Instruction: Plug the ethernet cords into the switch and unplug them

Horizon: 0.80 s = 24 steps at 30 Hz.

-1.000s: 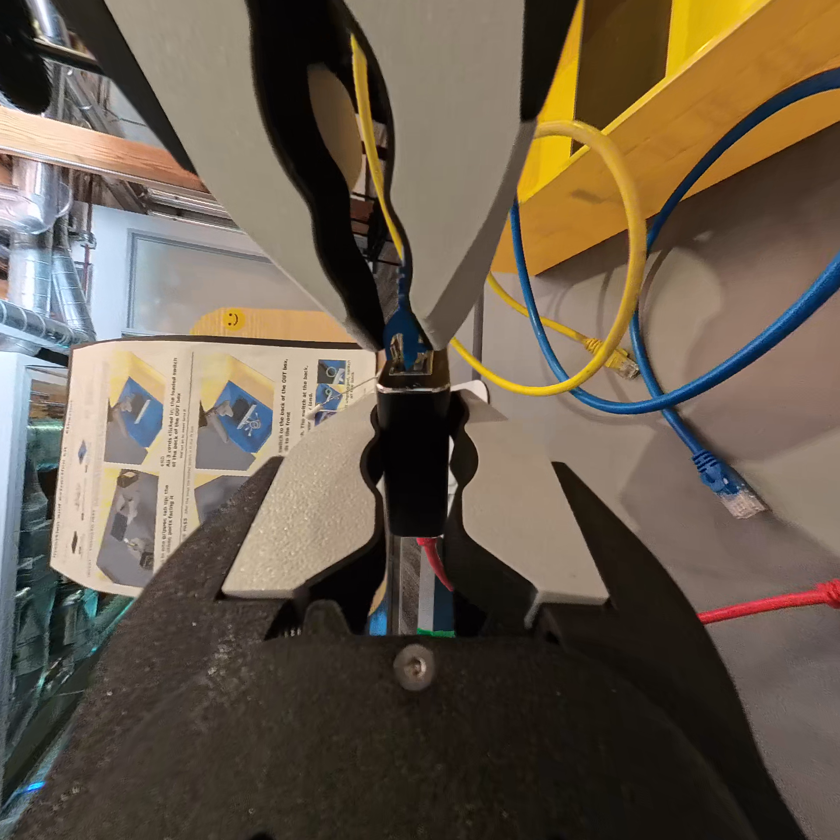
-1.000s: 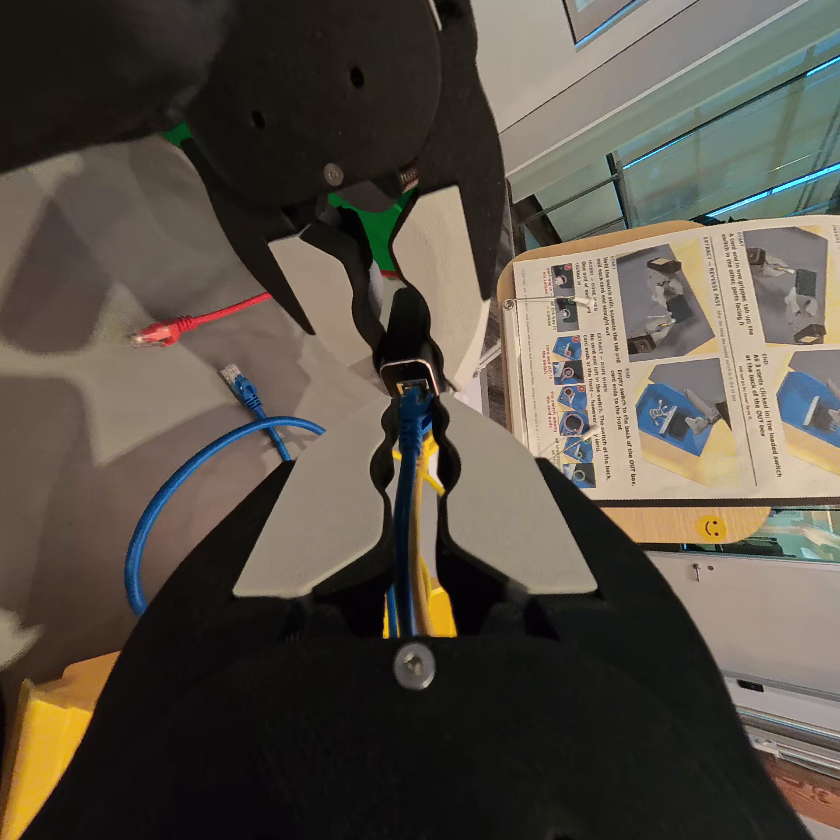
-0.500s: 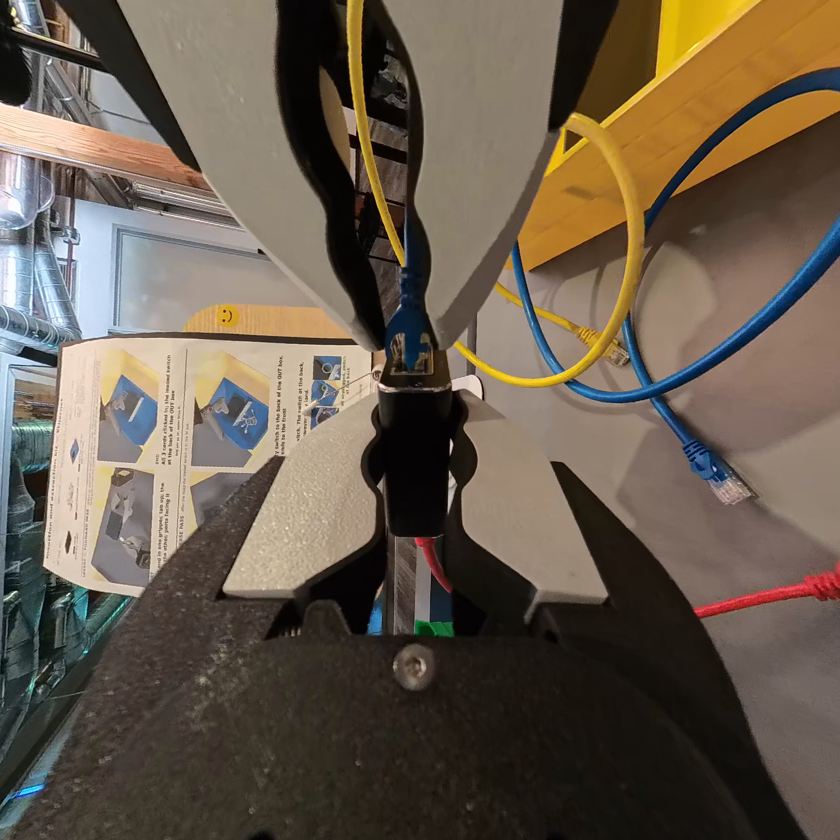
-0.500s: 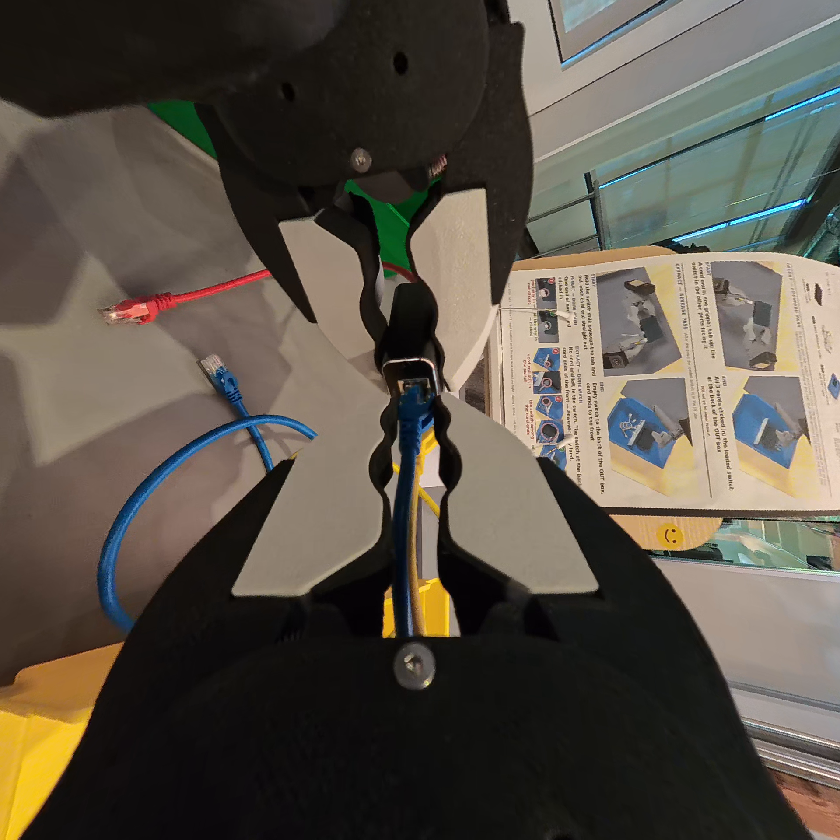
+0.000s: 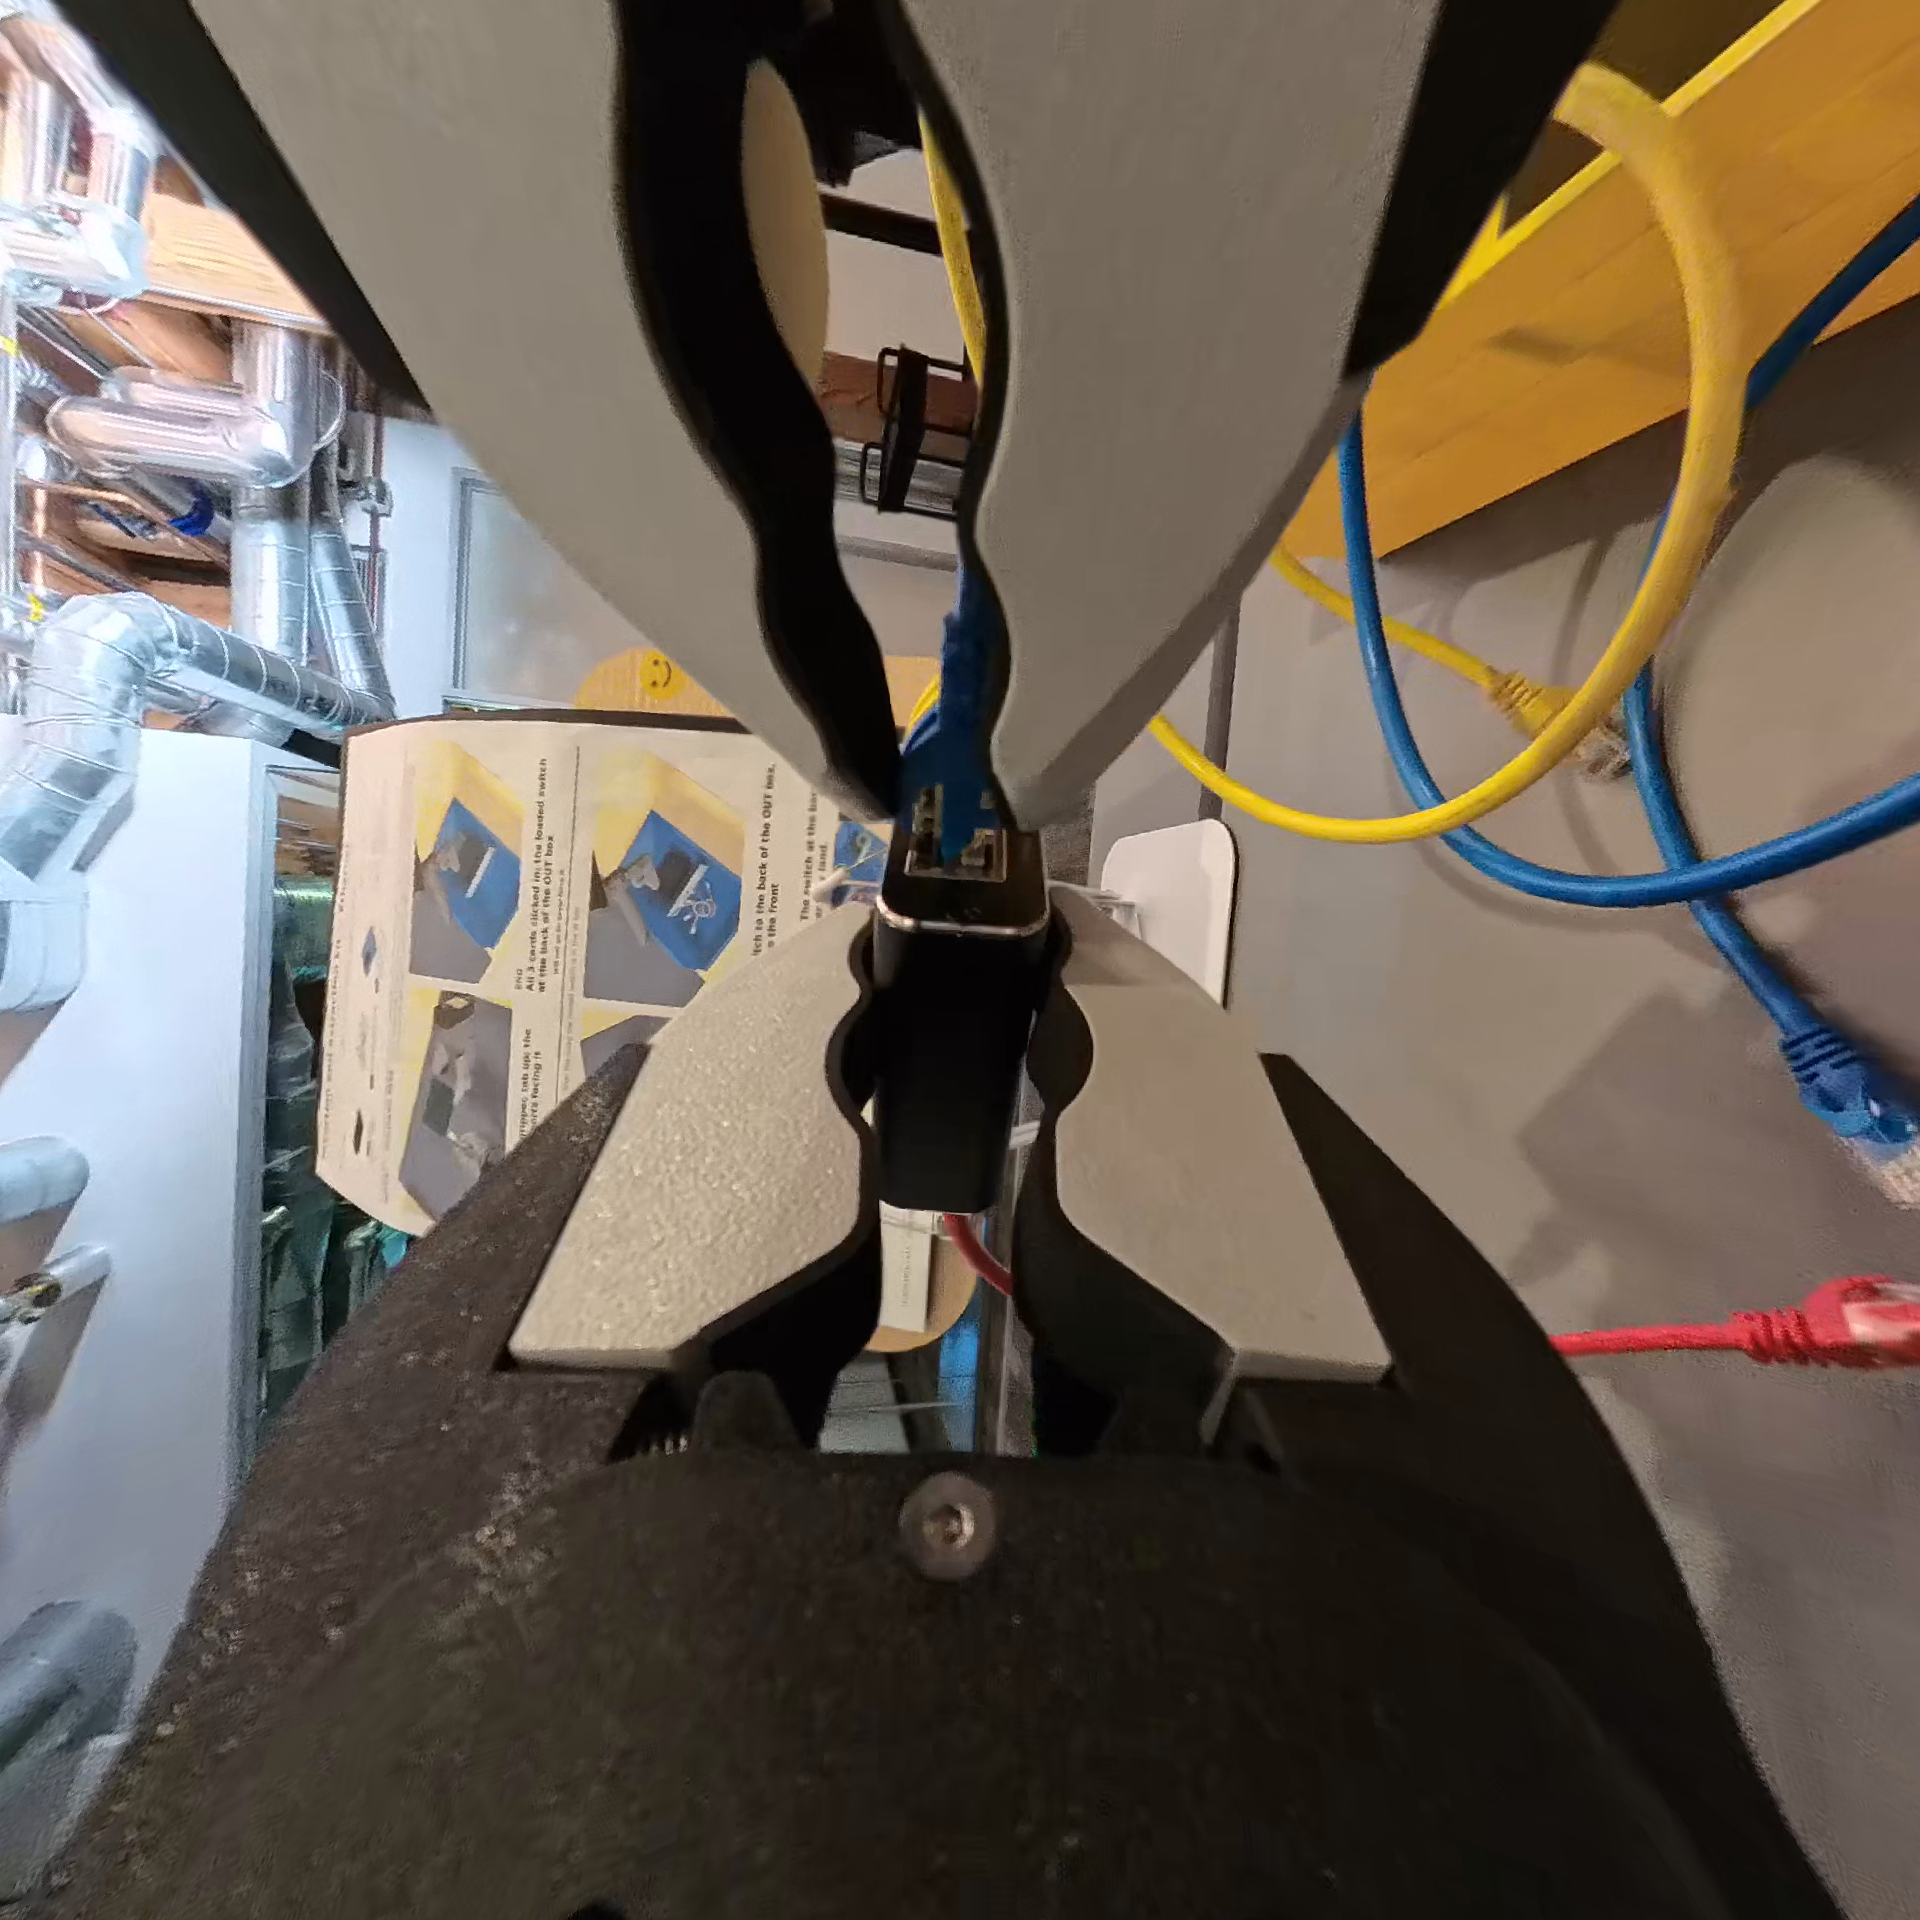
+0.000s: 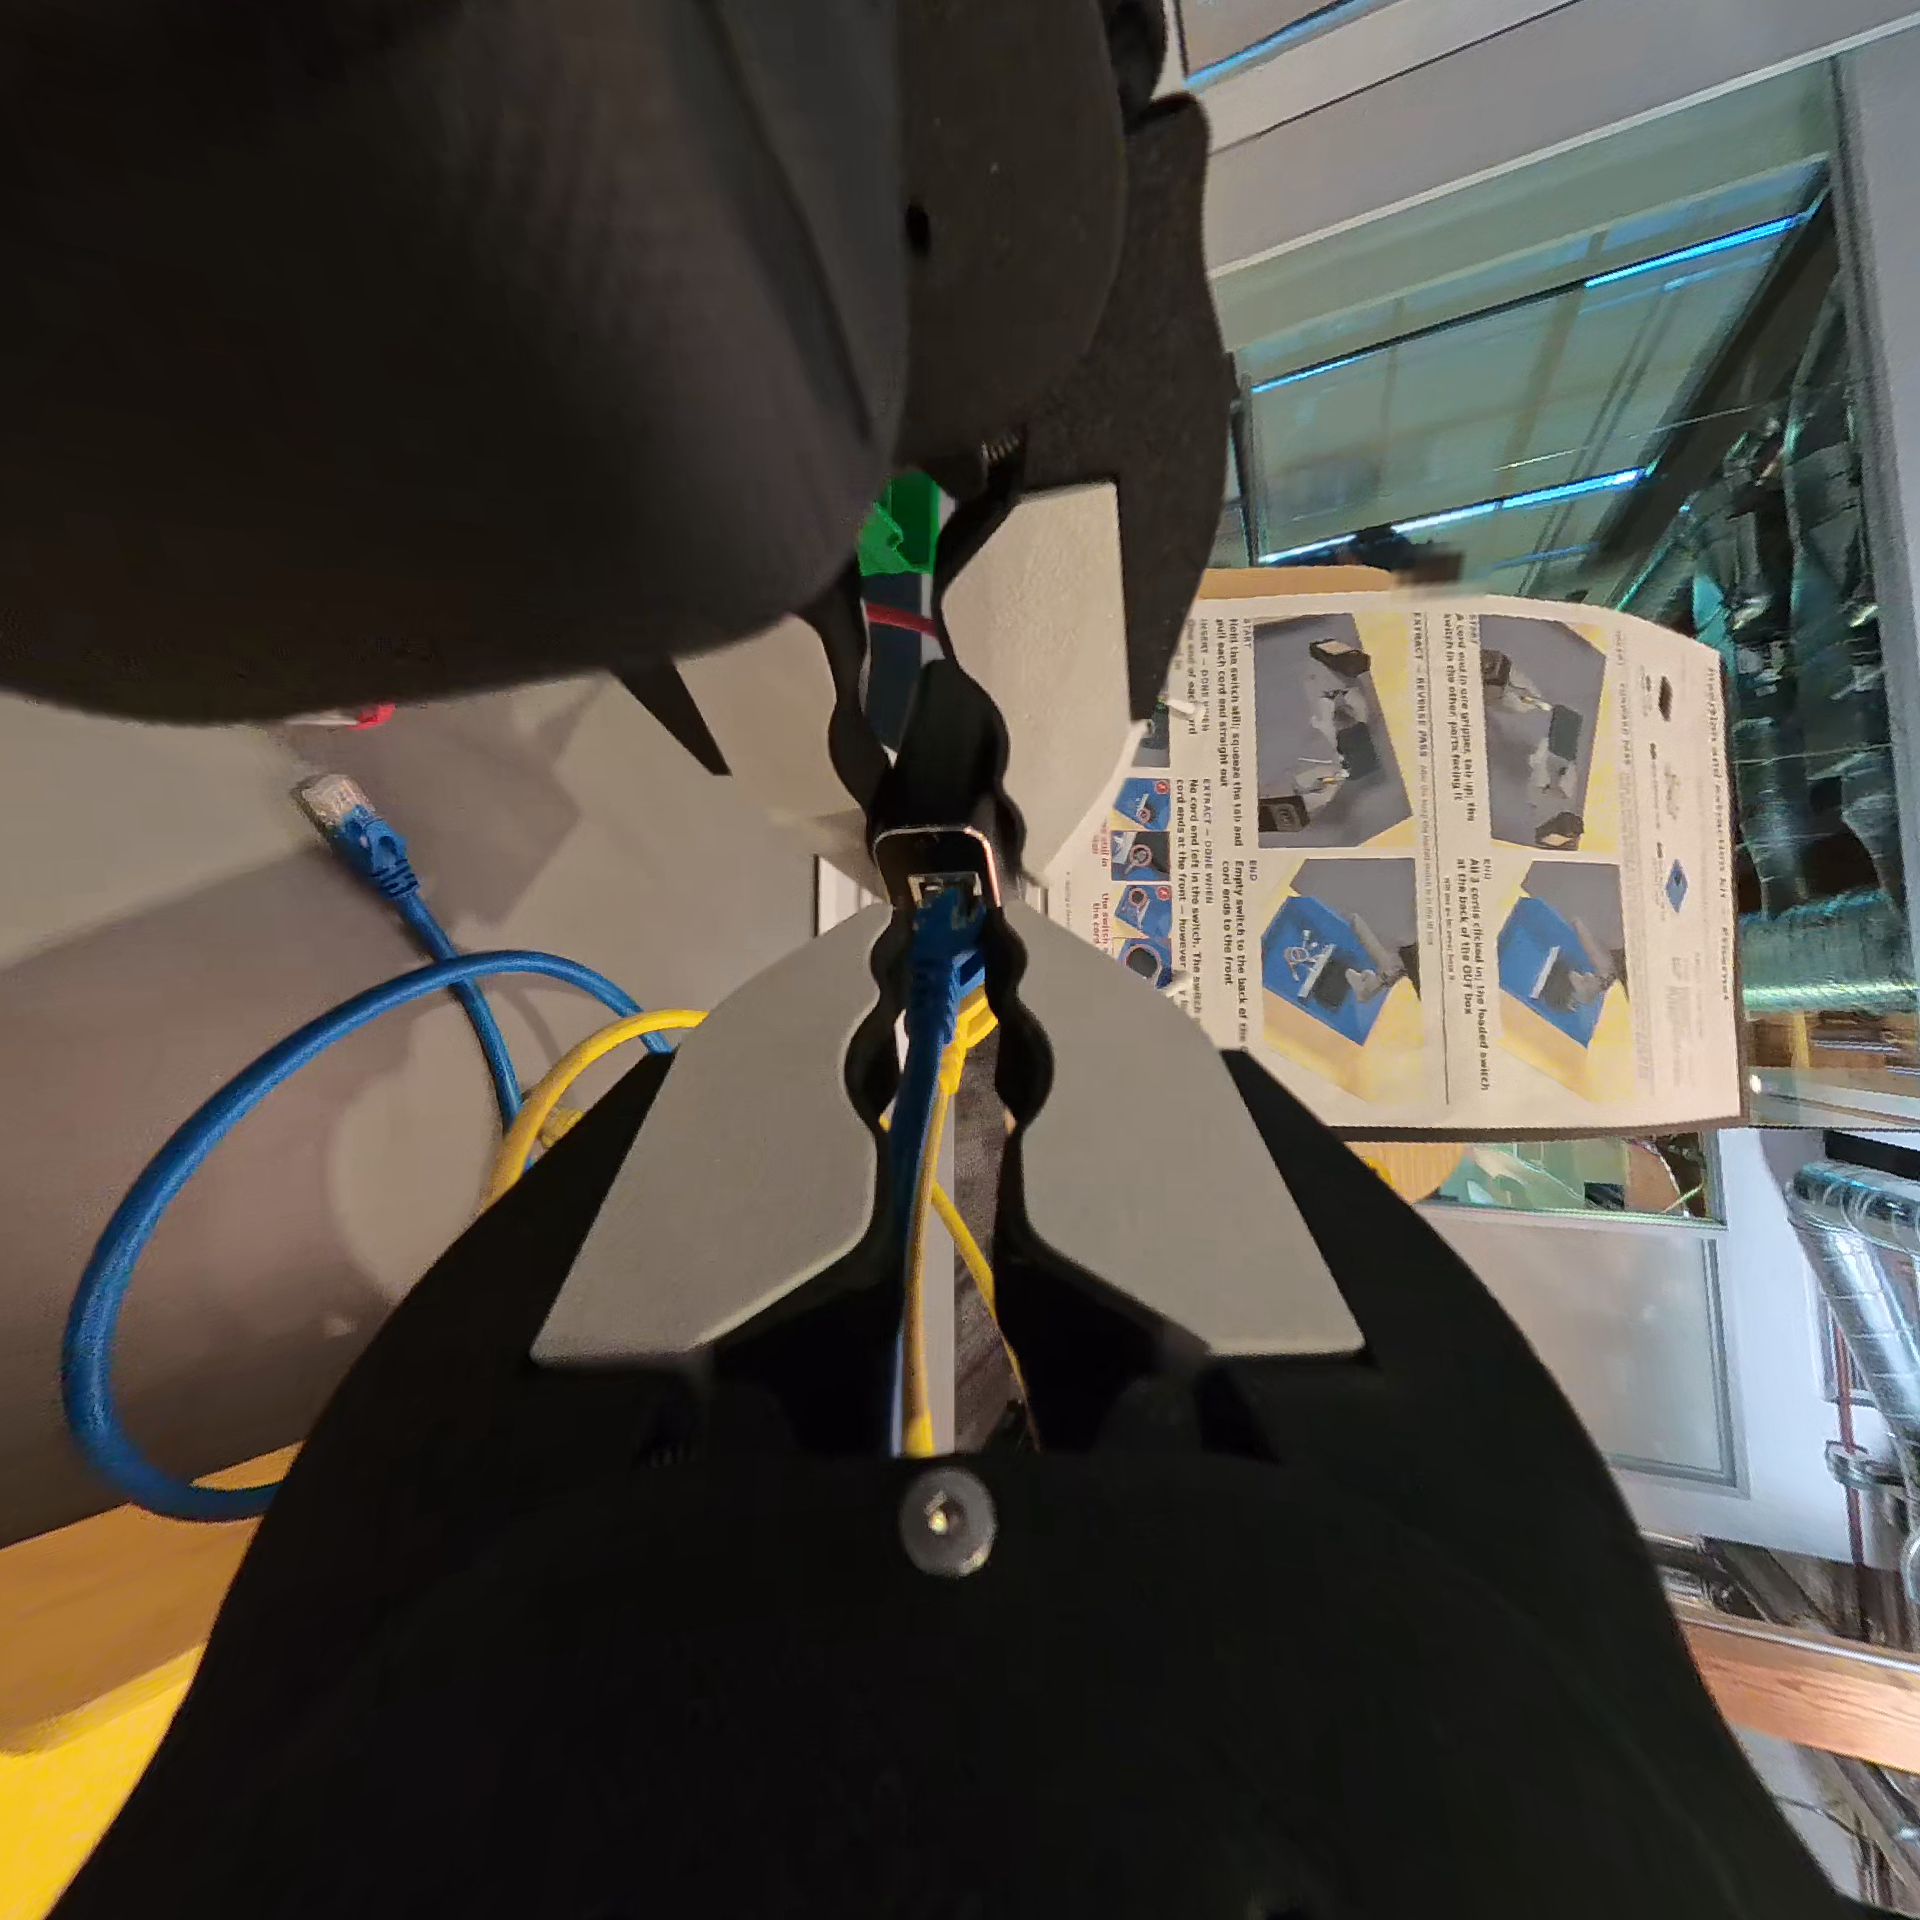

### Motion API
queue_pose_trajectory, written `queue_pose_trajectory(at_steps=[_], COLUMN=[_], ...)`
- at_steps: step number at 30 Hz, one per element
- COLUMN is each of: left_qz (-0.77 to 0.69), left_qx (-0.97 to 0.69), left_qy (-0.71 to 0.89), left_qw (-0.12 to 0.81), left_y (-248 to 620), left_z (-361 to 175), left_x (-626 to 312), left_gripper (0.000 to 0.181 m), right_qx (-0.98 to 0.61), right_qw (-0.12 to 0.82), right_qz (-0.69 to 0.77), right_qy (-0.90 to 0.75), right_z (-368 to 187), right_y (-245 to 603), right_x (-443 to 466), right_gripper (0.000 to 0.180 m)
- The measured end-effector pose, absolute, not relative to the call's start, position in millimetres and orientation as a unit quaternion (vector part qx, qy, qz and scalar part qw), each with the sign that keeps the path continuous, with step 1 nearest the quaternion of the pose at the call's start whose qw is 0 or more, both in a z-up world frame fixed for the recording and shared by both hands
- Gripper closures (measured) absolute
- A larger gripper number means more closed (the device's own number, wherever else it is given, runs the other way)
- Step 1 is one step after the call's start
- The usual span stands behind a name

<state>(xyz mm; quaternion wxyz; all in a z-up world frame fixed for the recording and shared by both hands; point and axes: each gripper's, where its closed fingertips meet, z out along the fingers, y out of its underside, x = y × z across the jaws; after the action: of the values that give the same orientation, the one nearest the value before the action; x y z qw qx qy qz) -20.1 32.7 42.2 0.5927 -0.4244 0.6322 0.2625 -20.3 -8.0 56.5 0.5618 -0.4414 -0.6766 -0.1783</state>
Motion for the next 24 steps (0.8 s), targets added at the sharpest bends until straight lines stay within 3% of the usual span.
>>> queue_pose_trajectory(at_steps=[7, 18, 24], left_qz=[0.284, 0.289, 0.213], left_qx=[-0.393, -0.384, -0.458], left_qy=[0.594, 0.575, 0.580], left_qw=[0.642, 0.663, 0.640], left_y=[28, 24, 31], left_z=[66, 79, 77], left_x=[-22, -28, -40], left_gripper=[0.156, 0.155, 0.156], right_qx=[-0.444, -0.506, -0.497], right_qw=[0.574, 0.422, 0.432], right_qz=[-0.199, -0.163, -0.166], right_qy=[-0.658, -0.734, -0.734], right_z=[74, 81, 93], right_y=[-15, -22, -11], right_x=[-24, -31, -44], right_gripper=[0.165, 0.172, 0.171])
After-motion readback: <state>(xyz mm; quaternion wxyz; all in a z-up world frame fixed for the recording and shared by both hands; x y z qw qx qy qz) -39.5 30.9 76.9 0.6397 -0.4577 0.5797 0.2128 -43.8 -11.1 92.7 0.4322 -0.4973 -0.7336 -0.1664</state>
